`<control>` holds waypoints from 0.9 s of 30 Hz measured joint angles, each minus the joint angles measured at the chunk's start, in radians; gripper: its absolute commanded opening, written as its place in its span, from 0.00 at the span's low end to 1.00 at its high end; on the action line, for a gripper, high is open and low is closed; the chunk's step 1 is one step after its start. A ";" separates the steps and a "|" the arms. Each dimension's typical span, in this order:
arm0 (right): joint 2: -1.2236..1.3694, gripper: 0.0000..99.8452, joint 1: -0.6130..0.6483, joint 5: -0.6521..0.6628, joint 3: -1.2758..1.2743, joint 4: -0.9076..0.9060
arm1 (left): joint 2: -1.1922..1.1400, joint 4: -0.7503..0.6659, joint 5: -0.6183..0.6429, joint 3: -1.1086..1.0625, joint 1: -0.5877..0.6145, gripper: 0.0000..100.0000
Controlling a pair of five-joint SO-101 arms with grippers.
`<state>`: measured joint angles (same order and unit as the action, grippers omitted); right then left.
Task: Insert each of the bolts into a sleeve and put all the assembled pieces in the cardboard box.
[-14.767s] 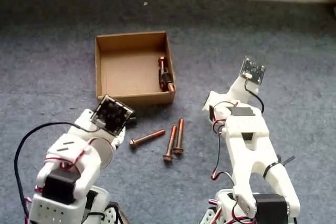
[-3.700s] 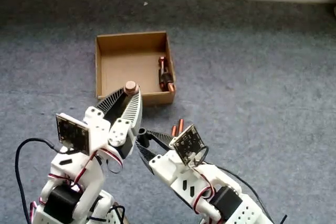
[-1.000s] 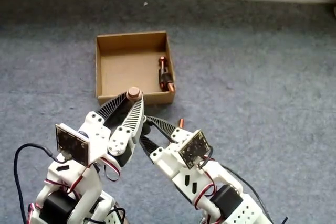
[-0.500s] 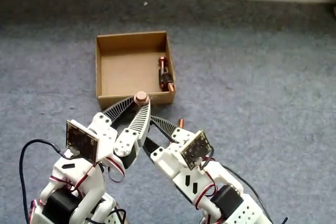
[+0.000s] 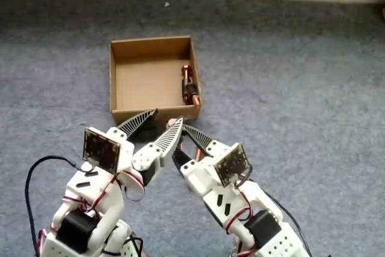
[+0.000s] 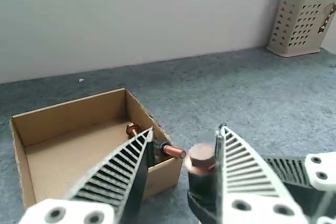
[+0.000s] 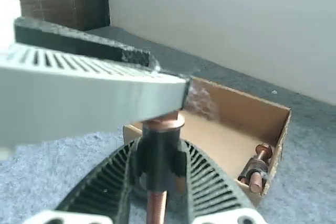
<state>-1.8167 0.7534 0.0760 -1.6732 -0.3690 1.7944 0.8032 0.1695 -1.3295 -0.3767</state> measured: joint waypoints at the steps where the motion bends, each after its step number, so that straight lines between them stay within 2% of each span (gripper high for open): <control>1: 0.002 0.01 0.000 0.000 0.000 0.000 | 0.000 0.000 0.002 -0.002 0.011 0.21; 8: 0.003 0.01 -0.005 0.000 0.000 -0.002 | 0.002 0.055 -0.020 0.038 0.068 0.21; 16: 0.003 0.01 -0.106 0.000 0.000 -0.002 | 0.011 0.302 -0.204 0.173 0.319 0.21; 22: 0.003 0.01 -0.117 0.000 0.000 -0.002 | 0.008 0.348 -0.265 -0.009 0.525 0.21; 27: 0.003 0.01 -0.121 0.000 0.000 -0.002 | 0.000 0.331 -0.267 -0.222 0.600 0.21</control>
<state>-1.8136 0.6322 0.0760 -1.6732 -0.3705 1.7944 1.1347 -0.0974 -1.5520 0.2232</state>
